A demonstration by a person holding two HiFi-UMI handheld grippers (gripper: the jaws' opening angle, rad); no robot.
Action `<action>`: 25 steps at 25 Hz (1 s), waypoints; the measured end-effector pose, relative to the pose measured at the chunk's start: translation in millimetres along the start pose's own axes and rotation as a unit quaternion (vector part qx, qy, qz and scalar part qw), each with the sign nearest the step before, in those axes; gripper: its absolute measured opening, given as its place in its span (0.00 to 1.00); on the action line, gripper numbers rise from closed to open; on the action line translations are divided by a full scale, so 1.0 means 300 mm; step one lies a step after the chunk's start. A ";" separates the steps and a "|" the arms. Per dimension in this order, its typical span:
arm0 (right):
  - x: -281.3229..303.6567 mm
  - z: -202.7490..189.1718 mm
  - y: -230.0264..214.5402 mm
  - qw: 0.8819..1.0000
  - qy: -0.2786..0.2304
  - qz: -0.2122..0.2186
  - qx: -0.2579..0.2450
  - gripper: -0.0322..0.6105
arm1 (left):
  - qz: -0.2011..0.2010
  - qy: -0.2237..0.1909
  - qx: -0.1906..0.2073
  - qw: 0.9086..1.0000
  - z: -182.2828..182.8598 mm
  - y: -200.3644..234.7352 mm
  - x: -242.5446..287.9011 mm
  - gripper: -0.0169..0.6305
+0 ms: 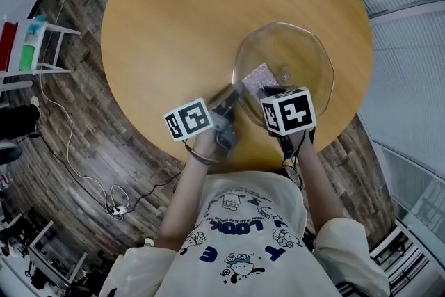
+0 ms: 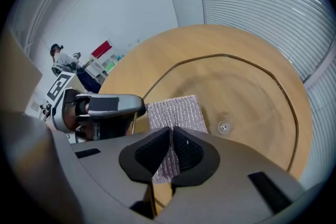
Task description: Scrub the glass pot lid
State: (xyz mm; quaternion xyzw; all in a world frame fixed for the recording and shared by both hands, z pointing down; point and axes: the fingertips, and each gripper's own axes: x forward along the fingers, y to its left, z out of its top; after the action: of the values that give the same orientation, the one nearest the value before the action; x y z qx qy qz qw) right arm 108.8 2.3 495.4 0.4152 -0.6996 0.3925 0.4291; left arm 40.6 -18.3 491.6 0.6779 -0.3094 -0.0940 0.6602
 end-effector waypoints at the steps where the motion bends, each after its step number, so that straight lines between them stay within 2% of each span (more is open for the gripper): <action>1: 0.002 0.003 -0.001 1.000 -0.001 0.001 0.001 0.12 | 0.000 0.001 0.000 1.000 -0.002 -0.001 0.000 0.19; 8: 0.001 0.029 -0.008 1.000 -0.009 -0.004 -0.003 0.12 | 0.012 0.004 -0.001 1.000 -0.012 0.012 0.005 0.18; 11: 0.008 0.050 0.000 1.000 -0.013 -0.003 -0.005 0.12 | 0.020 0.005 -0.005 1.000 -0.007 0.023 0.002 0.14; 25: 0.036 0.112 0.011 1.000 -0.026 0.001 -0.010 0.12 | 0.025 0.011 0.001 1.000 -0.007 0.030 0.003 0.14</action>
State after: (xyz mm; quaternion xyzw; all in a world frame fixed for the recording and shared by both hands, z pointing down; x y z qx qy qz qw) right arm 93.3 -29.6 493.9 0.4201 -0.7146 0.3753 0.4148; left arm 39.8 -16.4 500.9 0.6713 -0.3189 -0.0695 0.6654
